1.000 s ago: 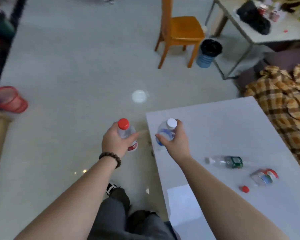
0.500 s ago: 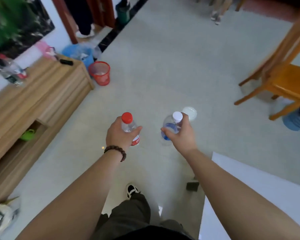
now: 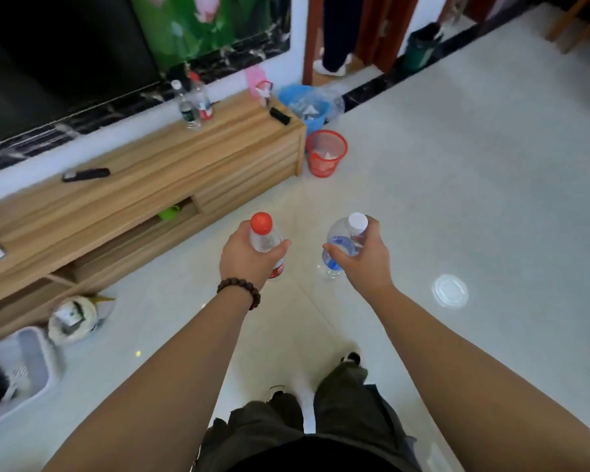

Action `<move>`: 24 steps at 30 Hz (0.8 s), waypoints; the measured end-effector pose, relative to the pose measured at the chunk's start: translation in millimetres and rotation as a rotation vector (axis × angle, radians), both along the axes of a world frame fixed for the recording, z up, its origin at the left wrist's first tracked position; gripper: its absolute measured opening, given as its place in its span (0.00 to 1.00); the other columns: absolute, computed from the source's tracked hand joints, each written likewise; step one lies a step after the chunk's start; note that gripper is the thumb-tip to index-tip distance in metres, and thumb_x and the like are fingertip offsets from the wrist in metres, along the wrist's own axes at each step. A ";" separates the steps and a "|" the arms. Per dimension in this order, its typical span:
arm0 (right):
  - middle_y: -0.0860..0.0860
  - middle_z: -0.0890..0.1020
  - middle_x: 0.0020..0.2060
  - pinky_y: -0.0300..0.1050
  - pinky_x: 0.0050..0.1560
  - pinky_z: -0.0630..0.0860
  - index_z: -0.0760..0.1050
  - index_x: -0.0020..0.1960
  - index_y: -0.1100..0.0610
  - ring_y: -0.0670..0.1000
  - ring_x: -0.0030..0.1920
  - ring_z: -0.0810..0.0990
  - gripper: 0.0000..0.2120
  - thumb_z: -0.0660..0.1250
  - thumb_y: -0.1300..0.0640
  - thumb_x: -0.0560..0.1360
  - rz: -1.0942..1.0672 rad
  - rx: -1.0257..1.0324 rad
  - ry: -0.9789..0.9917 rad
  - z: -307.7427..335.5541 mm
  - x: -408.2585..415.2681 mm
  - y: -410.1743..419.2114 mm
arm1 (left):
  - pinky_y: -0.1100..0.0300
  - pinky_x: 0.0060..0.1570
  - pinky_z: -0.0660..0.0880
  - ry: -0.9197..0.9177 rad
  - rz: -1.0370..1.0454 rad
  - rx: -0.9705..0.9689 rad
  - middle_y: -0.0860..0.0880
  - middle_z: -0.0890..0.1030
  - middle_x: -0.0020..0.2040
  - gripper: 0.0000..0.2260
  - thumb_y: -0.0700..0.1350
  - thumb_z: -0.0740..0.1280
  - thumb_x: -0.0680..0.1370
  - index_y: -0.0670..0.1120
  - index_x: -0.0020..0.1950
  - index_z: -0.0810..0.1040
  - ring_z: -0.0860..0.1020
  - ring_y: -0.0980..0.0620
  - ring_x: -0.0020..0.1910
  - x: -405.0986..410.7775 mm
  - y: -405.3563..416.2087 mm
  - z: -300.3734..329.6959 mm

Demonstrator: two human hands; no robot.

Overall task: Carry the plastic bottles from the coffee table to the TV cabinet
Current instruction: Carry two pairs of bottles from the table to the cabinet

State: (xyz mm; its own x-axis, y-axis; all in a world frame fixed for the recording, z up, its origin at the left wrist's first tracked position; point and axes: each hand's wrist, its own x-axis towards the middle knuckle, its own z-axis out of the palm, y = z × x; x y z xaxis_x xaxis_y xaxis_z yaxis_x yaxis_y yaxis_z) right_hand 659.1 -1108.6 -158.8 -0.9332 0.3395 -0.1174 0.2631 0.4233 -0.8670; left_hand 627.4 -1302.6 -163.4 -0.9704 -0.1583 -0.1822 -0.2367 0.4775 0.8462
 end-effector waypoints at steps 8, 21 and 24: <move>0.44 0.76 0.54 0.43 0.55 0.73 0.65 0.63 0.49 0.41 0.53 0.76 0.31 0.76 0.51 0.66 0.273 0.001 0.001 -15.6 -136.8 21.8 | 0.56 0.47 0.72 -0.005 0.249 -0.026 0.53 0.79 0.50 0.21 0.57 0.75 0.67 0.53 0.55 0.74 0.75 0.52 0.48 -82.3 14.7 -12.3; 0.46 0.75 0.51 0.47 0.56 0.75 0.67 0.60 0.53 0.46 0.52 0.76 0.28 0.77 0.54 0.66 0.535 -0.006 0.059 0.5 -344.3 76.9 | 0.55 0.47 0.74 0.010 0.527 -0.018 0.55 0.79 0.45 0.18 0.56 0.76 0.68 0.55 0.51 0.71 0.77 0.49 0.48 -225.5 72.1 7.1; 0.47 0.75 0.52 0.48 0.57 0.75 0.67 0.61 0.55 0.48 0.54 0.76 0.29 0.77 0.53 0.65 0.589 -0.010 0.057 -6.1 -373.4 66.7 | 0.51 0.48 0.77 -0.012 0.569 -0.038 0.52 0.80 0.46 0.21 0.56 0.76 0.67 0.51 0.53 0.73 0.78 0.48 0.48 -247.9 66.3 3.6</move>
State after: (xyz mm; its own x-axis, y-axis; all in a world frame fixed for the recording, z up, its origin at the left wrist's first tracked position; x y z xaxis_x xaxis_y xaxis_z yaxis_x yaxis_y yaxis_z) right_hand 285.7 -1041.9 -164.8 -0.9693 -0.2381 -0.0621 -0.0606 0.4756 -0.8776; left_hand 379.5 -1236.2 -159.8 -0.7282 -0.6623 -0.1762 -0.4748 0.3021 0.8266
